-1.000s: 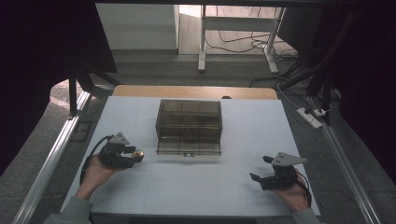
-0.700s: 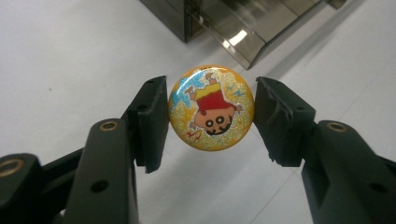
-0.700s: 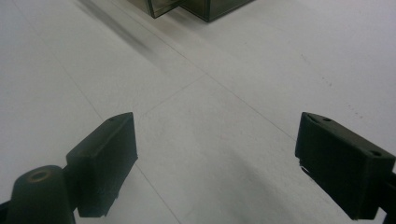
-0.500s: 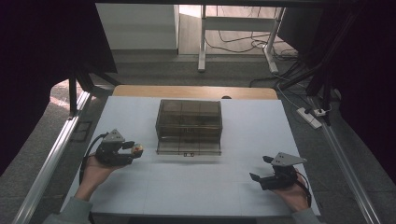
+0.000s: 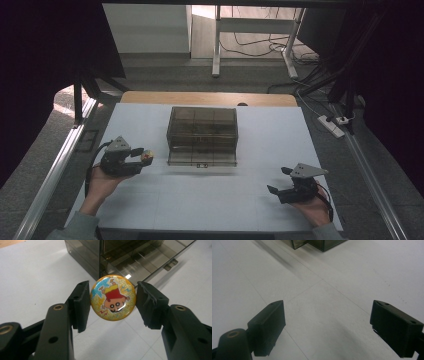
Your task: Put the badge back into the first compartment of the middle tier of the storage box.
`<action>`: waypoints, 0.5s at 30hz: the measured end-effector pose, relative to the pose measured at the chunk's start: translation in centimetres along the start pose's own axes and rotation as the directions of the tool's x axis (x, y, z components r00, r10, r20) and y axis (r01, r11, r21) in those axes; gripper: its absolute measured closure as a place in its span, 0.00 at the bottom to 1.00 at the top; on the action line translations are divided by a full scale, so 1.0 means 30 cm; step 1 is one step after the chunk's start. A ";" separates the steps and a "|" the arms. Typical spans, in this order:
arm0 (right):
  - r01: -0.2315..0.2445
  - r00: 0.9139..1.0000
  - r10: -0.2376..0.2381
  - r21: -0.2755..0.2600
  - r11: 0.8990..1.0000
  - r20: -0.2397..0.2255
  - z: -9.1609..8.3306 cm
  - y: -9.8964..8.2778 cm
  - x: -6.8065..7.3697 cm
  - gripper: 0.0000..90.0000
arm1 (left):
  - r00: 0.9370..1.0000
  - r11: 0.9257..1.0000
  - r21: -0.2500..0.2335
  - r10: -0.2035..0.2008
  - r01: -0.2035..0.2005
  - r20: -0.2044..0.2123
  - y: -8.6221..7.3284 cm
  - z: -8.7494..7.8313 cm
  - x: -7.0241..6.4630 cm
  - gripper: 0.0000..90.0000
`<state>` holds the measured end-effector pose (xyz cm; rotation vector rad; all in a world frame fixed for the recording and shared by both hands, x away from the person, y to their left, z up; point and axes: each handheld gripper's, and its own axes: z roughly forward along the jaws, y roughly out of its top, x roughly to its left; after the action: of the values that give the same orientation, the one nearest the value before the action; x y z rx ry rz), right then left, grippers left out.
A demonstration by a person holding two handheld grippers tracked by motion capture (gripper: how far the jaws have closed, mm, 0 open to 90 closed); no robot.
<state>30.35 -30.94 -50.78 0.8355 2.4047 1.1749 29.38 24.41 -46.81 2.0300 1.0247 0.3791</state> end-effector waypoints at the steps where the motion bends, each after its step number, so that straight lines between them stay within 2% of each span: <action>1: 0.000 1.000 0.000 0.000 1.000 0.000 0.000 0.000 0.000 0.14 | 1.000 1.000 -0.005 0.000 0.000 0.000 0.002 -0.001 -0.001 0.52; 15: -0.001 1.000 0.001 0.003 1.000 -0.003 0.003 0.000 0.000 0.14 | 1.000 0.999 -0.036 0.007 -0.007 0.010 0.028 -0.002 -0.017 0.52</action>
<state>30.39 -30.89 -50.83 0.8358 2.4097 1.1742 29.47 23.76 -46.06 2.0020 0.9978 0.3883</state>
